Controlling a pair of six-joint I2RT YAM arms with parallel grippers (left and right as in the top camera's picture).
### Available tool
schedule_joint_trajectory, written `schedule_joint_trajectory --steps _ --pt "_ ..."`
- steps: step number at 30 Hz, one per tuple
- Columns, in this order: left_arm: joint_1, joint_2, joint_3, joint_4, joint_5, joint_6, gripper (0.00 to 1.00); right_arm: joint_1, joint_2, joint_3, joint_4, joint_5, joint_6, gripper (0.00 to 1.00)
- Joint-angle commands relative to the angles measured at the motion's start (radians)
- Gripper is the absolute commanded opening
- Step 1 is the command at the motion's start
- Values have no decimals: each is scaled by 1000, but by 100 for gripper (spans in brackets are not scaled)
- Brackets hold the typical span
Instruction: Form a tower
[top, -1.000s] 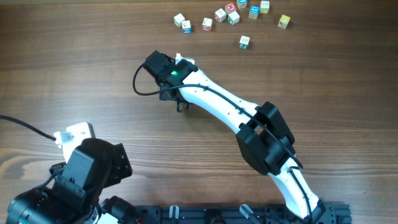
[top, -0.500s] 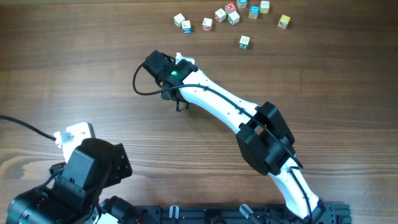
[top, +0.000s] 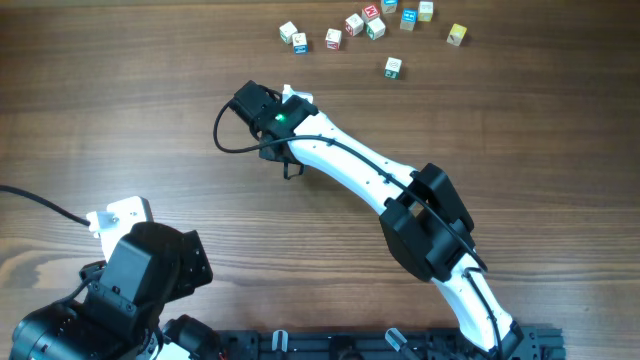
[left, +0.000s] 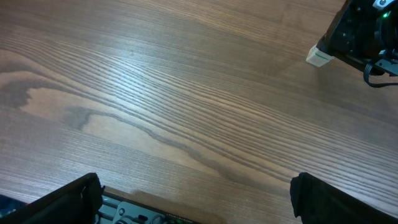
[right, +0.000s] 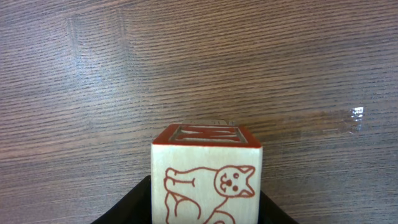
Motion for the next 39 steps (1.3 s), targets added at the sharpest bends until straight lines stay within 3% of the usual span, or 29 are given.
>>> schedule_joint_trajectory --steps 1,7,9,12,15,20,23,25,30,36,39 --pt "5 -1 -2 3 -20 12 100 -4 -11 25 -6 25 -2 41" --pt "5 -1 -2 3 -20 12 100 -4 -11 25 -6 25 -2 39" --pt "5 -1 -2 3 -20 12 100 -4 -11 25 -7 25 -2 53" --pt "5 -1 -2 3 -20 12 100 -4 -11 25 -27 24 -27 90" --pt "5 -1 -2 3 -20 12 100 -4 -23 25 -44 6 -59 100" --pt "5 -1 -2 3 -20 12 99 -18 -139 27 -57 -84 -265 99" --pt "5 -1 -2 3 -20 12 100 -71 -258 32 -22 -172 -594 99" --pt "5 -1 -2 3 -20 12 100 -98 -289 32 4 -183 -703 100" --pt "5 -1 -2 3 -20 12 100 -202 -221 31 -31 -420 -983 100" --pt "5 -1 -2 3 -20 12 100 -166 -164 31 -19 -434 -1155 100" --pt "5 -1 -2 3 -20 12 100 -158 -124 27 -18 -434 -1155 100"
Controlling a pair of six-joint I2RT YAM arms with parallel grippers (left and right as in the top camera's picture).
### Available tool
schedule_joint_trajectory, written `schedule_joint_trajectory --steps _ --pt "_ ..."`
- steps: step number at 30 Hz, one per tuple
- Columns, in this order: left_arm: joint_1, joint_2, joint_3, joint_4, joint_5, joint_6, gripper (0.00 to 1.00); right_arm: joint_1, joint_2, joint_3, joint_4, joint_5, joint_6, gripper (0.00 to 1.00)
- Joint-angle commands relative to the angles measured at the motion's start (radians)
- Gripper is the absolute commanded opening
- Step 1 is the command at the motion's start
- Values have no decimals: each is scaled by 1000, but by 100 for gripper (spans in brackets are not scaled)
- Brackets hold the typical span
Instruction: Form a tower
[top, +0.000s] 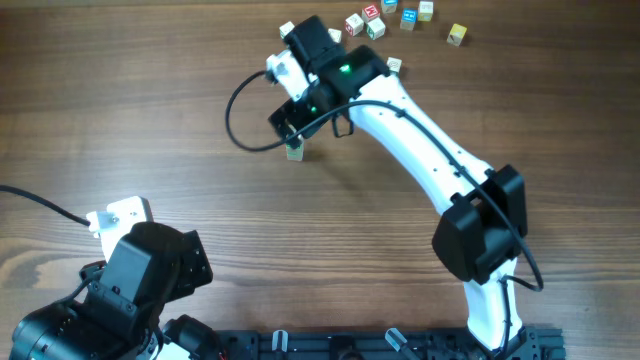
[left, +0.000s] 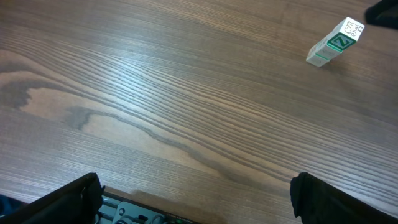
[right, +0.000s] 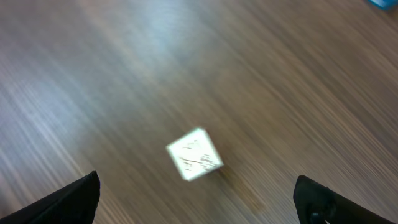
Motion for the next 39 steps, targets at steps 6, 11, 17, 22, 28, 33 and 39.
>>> schedule_joint_trajectory --steps 6,11,17,22,28,33,39 --pt "5 -1 -2 3 -20 12 100 17 108 -3 6 -35 -111 100" --pt "5 -1 -2 3 -20 12 100 18 143 -3 7 -32 -142 100" --pt "5 -1 -2 3 -20 12 100 18 159 -5 13 -32 -155 100" --pt "5 -1 -2 3 -20 12 100 18 181 -5 22 -24 -168 99" --pt "5 -1 -2 3 -20 12 100 18 210 -5 35 -8 -169 100" --pt "5 -1 -2 3 -20 12 100 16 219 -5 42 -5 -170 98" --pt "5 -1 -2 3 -20 12 100 12 226 -5 40 0 -172 93"
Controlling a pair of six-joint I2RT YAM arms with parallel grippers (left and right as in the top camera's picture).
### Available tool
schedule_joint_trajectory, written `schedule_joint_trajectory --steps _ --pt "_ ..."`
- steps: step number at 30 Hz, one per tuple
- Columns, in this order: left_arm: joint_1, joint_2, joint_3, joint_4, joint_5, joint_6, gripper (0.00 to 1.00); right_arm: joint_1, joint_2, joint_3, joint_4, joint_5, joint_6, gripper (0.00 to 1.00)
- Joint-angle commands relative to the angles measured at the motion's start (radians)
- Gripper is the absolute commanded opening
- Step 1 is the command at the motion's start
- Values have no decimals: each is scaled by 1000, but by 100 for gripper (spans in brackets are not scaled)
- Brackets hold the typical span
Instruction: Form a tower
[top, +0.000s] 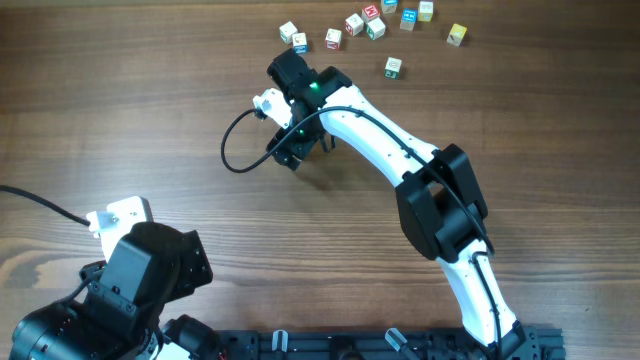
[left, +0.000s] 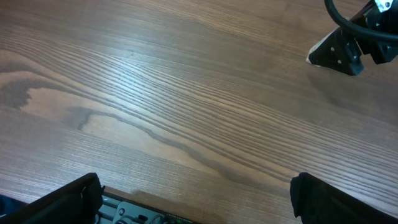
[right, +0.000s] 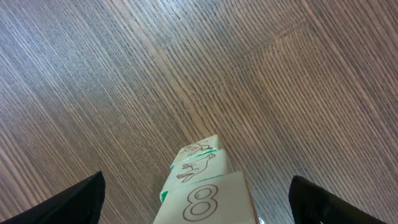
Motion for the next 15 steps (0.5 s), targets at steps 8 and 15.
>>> schedule_joint_trajectory --steps 8,15 --pt "5 -1 -2 3 -20 12 100 -19 24 -7 -2 14 -23 83" --pt "5 -1 -2 3 -20 12 100 -22 24 -17 -1 21 -27 74"
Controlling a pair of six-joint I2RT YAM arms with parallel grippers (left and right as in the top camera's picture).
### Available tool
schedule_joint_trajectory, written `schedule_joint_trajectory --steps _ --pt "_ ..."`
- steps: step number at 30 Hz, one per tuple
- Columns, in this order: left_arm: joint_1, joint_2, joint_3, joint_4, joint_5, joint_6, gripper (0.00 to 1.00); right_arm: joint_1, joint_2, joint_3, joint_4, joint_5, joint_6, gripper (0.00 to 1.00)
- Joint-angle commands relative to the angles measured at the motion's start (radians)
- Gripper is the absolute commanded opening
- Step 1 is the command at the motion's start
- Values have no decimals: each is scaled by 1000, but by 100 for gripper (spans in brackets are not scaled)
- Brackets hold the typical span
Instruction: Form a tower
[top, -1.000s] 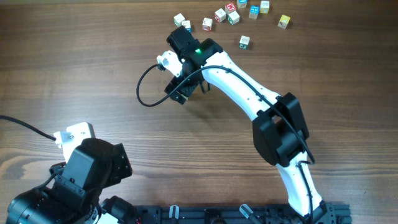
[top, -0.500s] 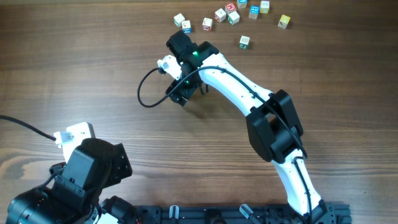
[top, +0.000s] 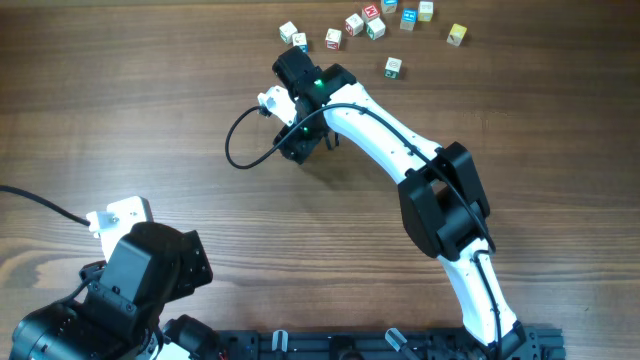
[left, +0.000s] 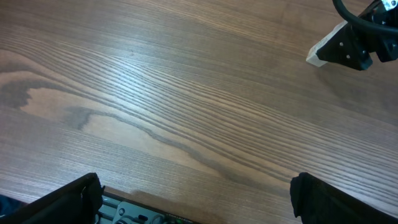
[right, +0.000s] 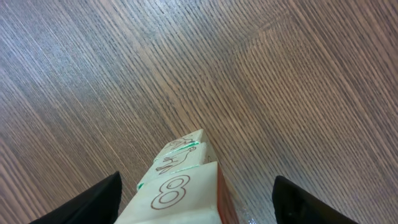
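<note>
In the right wrist view a two-block stack stands on the wood. A red-edged block marked "8" (right: 180, 190) sits on a green-edged block with an animal drawing (right: 185, 154). My right gripper (right: 196, 202) is open. Its fingers (right: 93, 202) stand wide on both sides of the stack and touch neither block. From overhead my right gripper (top: 300, 140) covers the stack. A pale corner of the stack (left: 318, 56) shows in the left wrist view. My left gripper (left: 196, 199) is open over bare wood near the table's front edge.
Several loose picture blocks lie along the far edge, from a white one (top: 288, 31) across to a yellow one (top: 456, 34). A green one (top: 393, 67) lies a little nearer. The right arm's black cable (top: 235, 150) loops left of the stack.
My right gripper has shifted slightly over the stack, which now looms a little larger in the wrist view. Its fingers stand a bit closer together, still open. The left arm has not moved.
My right gripper was shut on a red-edged block with a cat drawing, low over the table. Then it was open up among the loose blocks while a green-topped stack stood alone. Then it was back over that spot, open around the "8" block on top, as now.
</note>
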Motion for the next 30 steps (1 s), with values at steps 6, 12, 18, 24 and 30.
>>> schedule_joint_trajectory --steps 6,12,18,24,30 --pt "5 -1 -2 3 -20 12 100 -5 24 -14 -1 17 -16 65" --pt "5 -1 -2 3 -20 12 100 -4 24 -14 -1 17 -20 58" --pt "5 -1 -2 3 -20 12 100 -5 24 -14 -1 17 -20 54" --pt "5 -1 -2 3 -20 12 100 -4 24 -14 -1 17 -20 51" --pt "5 -1 -2 3 -20 12 100 -4 24 -14 -1 17 -20 49"
